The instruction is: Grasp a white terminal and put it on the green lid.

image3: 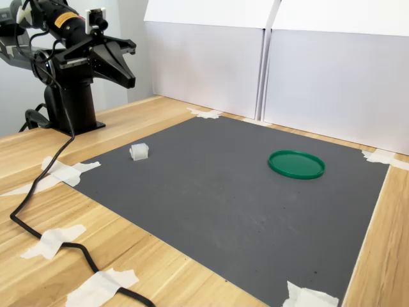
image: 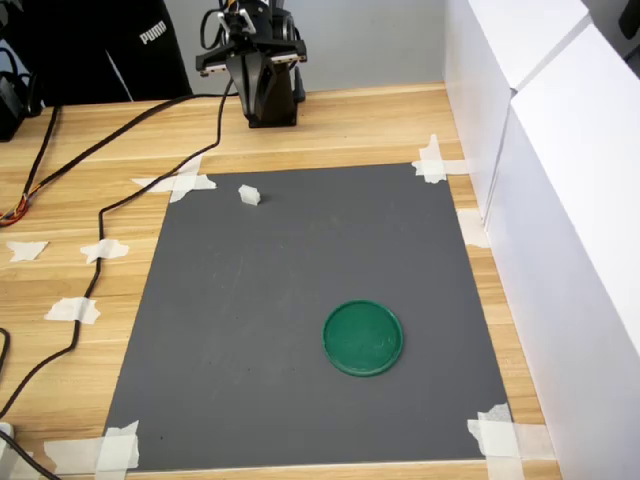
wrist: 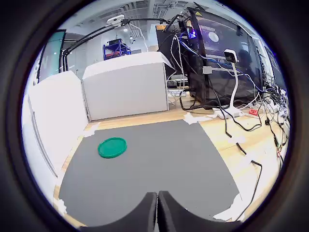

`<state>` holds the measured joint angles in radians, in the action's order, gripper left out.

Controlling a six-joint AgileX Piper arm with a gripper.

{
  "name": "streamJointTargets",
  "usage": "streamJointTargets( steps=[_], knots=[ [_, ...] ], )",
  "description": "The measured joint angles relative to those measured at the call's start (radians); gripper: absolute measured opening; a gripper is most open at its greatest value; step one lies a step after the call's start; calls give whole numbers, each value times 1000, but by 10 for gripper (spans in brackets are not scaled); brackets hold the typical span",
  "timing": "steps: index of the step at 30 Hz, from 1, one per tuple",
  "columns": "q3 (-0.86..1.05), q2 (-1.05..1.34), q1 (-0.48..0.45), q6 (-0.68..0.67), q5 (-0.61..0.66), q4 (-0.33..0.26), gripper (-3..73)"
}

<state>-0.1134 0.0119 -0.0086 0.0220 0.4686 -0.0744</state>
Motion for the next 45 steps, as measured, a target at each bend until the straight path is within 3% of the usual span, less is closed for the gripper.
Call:
streamJointTargets(
  steps=[9, 20, 28, 34, 45],
  knots=[
    [-77, -40, 0, -43, 74, 38, -16],
    [-302, -402, 0, -52, 153, 59, -16],
    [-490, -617, 0, -52, 271, 139, -16],
    [-526, -702, 0, -59, 285, 147, -16],
    [-526, -847, 0, -296, 398, 147, -16]
  ],
)
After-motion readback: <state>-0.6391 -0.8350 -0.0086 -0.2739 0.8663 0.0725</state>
